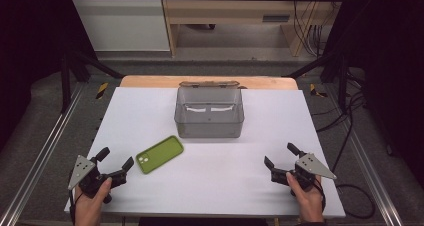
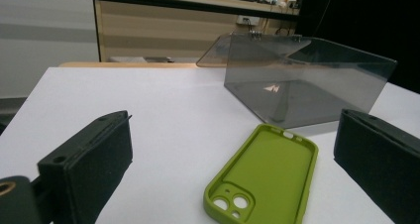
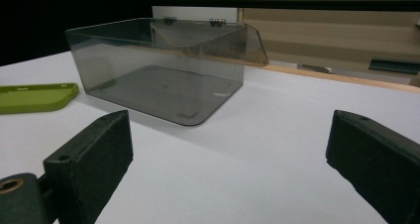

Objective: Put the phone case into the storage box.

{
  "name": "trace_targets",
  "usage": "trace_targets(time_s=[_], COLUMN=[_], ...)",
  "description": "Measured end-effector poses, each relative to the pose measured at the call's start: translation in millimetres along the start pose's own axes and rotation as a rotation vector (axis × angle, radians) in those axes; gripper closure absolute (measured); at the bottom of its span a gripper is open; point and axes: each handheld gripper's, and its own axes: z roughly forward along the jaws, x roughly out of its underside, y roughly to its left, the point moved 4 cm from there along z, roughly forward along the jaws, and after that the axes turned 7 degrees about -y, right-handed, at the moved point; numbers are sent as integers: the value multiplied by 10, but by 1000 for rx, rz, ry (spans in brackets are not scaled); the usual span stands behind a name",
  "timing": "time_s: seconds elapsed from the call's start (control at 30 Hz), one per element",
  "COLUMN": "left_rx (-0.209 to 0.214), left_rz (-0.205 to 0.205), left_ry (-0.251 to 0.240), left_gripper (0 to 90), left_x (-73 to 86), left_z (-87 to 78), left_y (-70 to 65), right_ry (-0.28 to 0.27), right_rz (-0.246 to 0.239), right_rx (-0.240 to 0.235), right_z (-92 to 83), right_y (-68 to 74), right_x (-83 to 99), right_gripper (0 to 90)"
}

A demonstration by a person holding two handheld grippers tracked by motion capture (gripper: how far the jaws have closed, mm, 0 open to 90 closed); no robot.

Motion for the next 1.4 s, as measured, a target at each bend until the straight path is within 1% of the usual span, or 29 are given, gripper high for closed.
trace_targets(time_s=[0.1,0.13,0.2,0.23,0.27,0.3,0.33,0.43,0.47,0.5,0.53,0.63,0.67,0.73,0.77,0.83,0.9,0.93,0.97,1.03,1.07,1.1,1.13,1.2,1.23,1.3,1.33,1.37,1.4], left_rx=[-8,-16,-19,-48,-48,-51,-37,-27,-27,-18,-18,-6,3,30,38,41,42,54,54,67,72,77,77,81,81,83,83,99,99], left_rz=[2,-4,-6,-9,-9,-3,19,45,45,64,64,97,112,116,122,119,155,178,178,166,178,205,205,212,209,220,220,217,217], left_ry=[17,28,26,40,40,63,99,138,138,166,166,229,259,295,311,356,397,445,445,469,480,502,502,527,539,545,545,562,562], left_gripper=[15,14,15,15,15,15,20,22,22,22,22,23,22,22,27,28,28,33,38,40,43,59,68,75,79,80,95,118,143], left_x=[11,15,13,28,28,47,67,38,38,2,2,-40,-56,-79,-85,-93,-102,-102,-102,-105,-107,-97,-97,-69,-43,-28,-28,-25,-25], left_z=[8,11,10,25,25,40,77,159,159,246,246,389,445,536,566,650,729,800,800,870,912,964,964,1012,1045,1070,1070,1079,1079], left_y=[-20,-27,-32,-57,-57,-84,-158,-262,-262,-327,-327,-435,-485,-576,-604,-664,-719,-791,-791,-854,-878,-889,-889,-873,-842,-813,-813,-803,-803], right_ry=[2,1,0,-2,-1,-1,2,5,5,7,3,0,3,5,7,9,11,19,19,18,15,12,12,12,18,20,20,18,18], right_rz=[7,12,13,14,15,15,12,13,13,13,15,10,9,5,-4,-13,-25,-30,-30,-33,-31,-20,-20,-20,-16,-21,-21,-27,-27], right_rx=[8,15,18,24,27,27,26,29,29,30,27,18,15,8,2,-4,-12,-17,-17,-21,-17,-12,-12,-9,-6,-4,-4,-3,-3], right_z=[4,7,8,6,5,5,9,17,17,21,25,38,43,45,38,37,33,25,25,23,22,21,21,21,21,21,21,24,24], right_y=[-3,-3,-2,-1,0,0,-1,-11,-11,-22,-24,-22,-18,-3,21,34,61,79,79,81,74,62,62,48,46,46,46,45,45], right_x=[5,8,8,7,7,7,8,14,14,16,8,-4,-6,-14,-24,-28,-34,-32,-32,-35,-40,-47,-47,-47,-41,-40,-40,-40,-40], right_gripper=[34,31,29,28,28,28,28,28,28,28,28,30,30,31,30,30,30,30,30,30,30,30,30,31,31,32,32,34,34])
